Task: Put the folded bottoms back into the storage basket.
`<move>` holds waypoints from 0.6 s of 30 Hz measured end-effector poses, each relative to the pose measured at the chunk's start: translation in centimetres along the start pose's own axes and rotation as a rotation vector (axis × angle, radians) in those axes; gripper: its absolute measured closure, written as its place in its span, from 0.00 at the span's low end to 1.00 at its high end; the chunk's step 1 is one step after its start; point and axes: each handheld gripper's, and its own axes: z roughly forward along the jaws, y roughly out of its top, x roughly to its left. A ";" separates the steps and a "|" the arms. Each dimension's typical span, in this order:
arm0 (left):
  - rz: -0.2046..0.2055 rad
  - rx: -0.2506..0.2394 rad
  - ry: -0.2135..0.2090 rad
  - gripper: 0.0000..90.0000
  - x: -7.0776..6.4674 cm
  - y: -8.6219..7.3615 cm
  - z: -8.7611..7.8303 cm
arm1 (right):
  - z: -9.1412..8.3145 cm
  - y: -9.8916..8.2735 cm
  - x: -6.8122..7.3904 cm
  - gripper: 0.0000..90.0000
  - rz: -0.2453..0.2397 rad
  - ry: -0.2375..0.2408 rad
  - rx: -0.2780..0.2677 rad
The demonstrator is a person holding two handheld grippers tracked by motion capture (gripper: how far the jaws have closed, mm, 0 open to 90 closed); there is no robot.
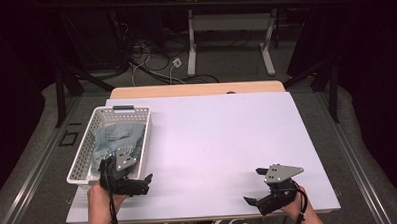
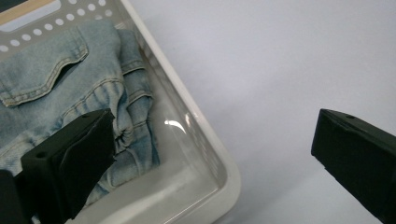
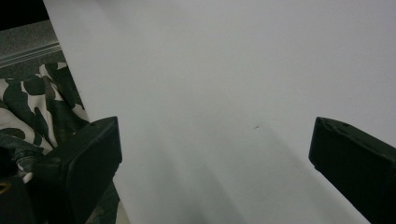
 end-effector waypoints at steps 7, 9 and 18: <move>0.030 -0.013 -0.031 0.00 -1.1 0.3 -0.1 | 0.0 0.0 0.0 0.02 0.001 -0.002 -0.001; 0.023 -0.025 -0.054 0.00 -1.3 0.2 -0.2 | 0.0 0.0 0.0 0.02 0.000 -0.002 -0.001; 0.041 -0.055 -0.115 0.00 -2.9 -0.3 -0.3 | 0.0 0.0 0.0 0.02 -0.002 0.000 -0.002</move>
